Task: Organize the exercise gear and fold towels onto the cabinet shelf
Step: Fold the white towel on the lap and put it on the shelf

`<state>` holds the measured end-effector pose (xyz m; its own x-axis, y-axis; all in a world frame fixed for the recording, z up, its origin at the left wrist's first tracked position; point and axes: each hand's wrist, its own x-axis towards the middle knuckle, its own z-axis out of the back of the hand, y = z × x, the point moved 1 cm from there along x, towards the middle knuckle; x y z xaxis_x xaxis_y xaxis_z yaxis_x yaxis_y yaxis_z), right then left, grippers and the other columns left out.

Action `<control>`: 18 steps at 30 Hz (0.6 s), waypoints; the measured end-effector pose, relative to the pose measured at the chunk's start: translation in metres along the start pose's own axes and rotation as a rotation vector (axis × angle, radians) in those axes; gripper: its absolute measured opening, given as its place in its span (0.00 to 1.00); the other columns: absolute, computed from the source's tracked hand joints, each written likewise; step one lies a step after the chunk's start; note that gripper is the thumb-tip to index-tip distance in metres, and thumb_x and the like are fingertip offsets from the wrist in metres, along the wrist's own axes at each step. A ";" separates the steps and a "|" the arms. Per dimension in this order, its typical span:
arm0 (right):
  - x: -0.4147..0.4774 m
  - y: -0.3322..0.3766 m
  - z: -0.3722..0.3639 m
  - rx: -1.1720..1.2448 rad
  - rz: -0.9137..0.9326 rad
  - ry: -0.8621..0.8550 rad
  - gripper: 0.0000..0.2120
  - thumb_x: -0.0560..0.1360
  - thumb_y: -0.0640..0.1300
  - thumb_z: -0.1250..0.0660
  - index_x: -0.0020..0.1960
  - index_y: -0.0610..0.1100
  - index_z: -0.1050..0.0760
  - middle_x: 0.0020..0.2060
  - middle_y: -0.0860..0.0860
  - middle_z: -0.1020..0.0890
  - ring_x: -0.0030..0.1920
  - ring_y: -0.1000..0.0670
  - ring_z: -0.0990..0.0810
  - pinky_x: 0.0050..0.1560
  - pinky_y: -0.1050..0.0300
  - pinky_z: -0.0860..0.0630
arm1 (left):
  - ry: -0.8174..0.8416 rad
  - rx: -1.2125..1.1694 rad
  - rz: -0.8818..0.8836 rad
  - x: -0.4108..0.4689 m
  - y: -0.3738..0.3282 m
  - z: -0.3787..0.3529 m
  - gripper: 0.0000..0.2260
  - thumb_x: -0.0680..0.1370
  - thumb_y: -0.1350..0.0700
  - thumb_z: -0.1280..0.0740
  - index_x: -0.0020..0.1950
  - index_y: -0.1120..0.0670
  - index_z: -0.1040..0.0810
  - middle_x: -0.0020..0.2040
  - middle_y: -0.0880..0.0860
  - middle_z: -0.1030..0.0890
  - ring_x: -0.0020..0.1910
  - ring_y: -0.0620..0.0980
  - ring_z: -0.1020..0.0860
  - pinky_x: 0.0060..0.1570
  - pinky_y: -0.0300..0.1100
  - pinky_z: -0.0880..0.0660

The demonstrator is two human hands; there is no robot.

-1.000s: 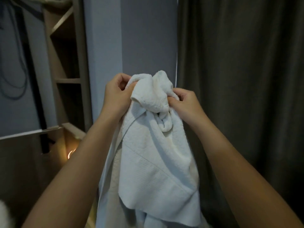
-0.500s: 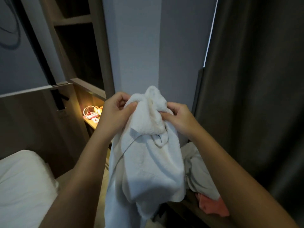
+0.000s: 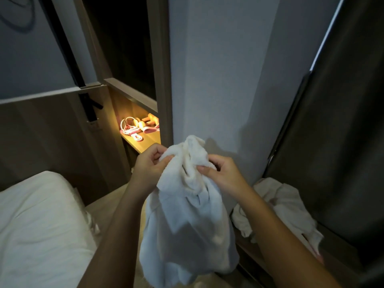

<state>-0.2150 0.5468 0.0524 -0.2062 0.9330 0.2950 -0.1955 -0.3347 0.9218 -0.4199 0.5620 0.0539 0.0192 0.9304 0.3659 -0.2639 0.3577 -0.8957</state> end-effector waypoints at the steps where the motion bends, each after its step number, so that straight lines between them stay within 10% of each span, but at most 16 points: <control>1: 0.008 -0.006 -0.005 0.009 -0.020 0.010 0.01 0.75 0.48 0.29 0.45 0.52 0.19 0.37 0.57 0.16 0.38 0.60 0.20 0.38 0.68 0.26 | -0.006 0.013 0.018 0.006 0.010 0.003 0.03 0.77 0.60 0.30 0.45 0.54 0.23 0.40 0.51 0.20 0.39 0.47 0.21 0.38 0.42 0.24; 5: 0.050 -0.035 -0.025 0.009 -0.060 0.038 0.04 0.76 0.46 0.29 0.42 0.49 0.20 0.33 0.56 0.19 0.35 0.60 0.23 0.38 0.65 0.27 | -0.002 0.034 0.043 0.038 0.048 0.014 0.02 0.77 0.61 0.31 0.46 0.59 0.22 0.41 0.55 0.20 0.41 0.57 0.22 0.40 0.51 0.22; 10: 0.112 -0.072 -0.054 0.029 -0.069 0.081 0.06 0.76 0.41 0.30 0.41 0.39 0.21 0.33 0.53 0.23 0.35 0.58 0.28 0.38 0.61 0.28 | -0.024 0.048 0.091 0.086 0.088 0.032 0.03 0.76 0.60 0.30 0.46 0.58 0.23 0.40 0.52 0.20 0.40 0.50 0.21 0.39 0.37 0.23; 18: 0.205 -0.102 -0.099 0.033 -0.102 0.213 0.03 0.77 0.44 0.31 0.46 0.50 0.19 0.37 0.58 0.18 0.39 0.62 0.21 0.40 0.68 0.26 | -0.064 0.047 0.192 0.151 0.138 0.077 0.03 0.77 0.61 0.31 0.47 0.60 0.23 0.43 0.57 0.21 0.42 0.55 0.21 0.42 0.45 0.23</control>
<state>-0.3324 0.7595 -0.0060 -0.3856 0.9114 0.1438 -0.1947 -0.2327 0.9528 -0.5275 0.7460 0.0048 -0.0970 0.9737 0.2063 -0.3020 0.1687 -0.9383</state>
